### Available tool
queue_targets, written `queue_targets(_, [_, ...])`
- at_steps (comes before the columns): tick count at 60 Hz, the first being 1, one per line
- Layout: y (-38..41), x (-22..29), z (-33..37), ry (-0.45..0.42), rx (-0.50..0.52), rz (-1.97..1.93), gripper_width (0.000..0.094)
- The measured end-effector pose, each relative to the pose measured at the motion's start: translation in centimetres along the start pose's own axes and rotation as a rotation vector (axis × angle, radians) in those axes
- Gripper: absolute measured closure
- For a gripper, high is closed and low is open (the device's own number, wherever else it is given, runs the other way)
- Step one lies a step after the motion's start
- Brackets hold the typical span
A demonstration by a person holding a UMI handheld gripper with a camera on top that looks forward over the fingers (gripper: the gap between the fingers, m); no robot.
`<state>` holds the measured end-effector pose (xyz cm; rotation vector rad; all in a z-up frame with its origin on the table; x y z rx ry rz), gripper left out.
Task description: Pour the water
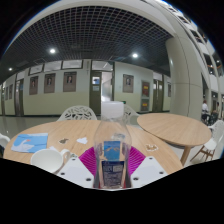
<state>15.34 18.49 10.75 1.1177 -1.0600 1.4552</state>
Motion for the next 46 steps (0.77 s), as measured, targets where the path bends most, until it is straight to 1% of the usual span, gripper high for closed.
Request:
queue_targets(2, [-0.4,0.1,-0.3,0.003,-0.006,-0.022,0.0574])
queue_targets(3, [-2.6,0.9,1.1,0.008,-0.001,-0.034,0.0562])
queue_targets(5, [-0.3,0.0,0.0,0.003,-0.007,-0.051,0.0531])
queue_targets(9, [-0.9,-0.1,-0.2,0.033,-0.015,-0.077,0.0423])
queue_targets(10, [-2.2,0.3,-0.1,0.057,-0.022,-0.083,0.0355])
queue_targets(12, [-1.6,-1.0,0.2,0.106,-0.04,-0.098,0.0231])
queue_targets(14, [-2.7,-0.5,0.9,0.127,-0.035,-0.111,0.0061])
queue_targets(19, [-0.8,0.0,3.7,0.082,0.01,-0.127,0.009])
queue_targets(21, [-0.7,0.7,5.0,0.078,0.037,-0.129,0.0092])
queue_targets(27, [1.3,0.0,10.3,0.08,0.09,-0.174,0.009])
queue_targets(28, [1.1,0.8,10.5,0.083,0.102,-0.181,0.0091])
queue_targets(37, [3.5,-1.9,18.3,0.1,0.166,-0.208,0.0091])
queue_targets(46, [4.0,-4.9,22.6,0.117,0.174,-0.205,0.0091])
Point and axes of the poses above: the point between the fingertips, and its own axes, seen from behind it with the camera up: y to the left, x up, z backward, against the way the camera looks, the point moved 5 cm from there along z, backward, against the way the camera looks, and after that the axes turned 2 degrees about z, right-handed, at the moved point
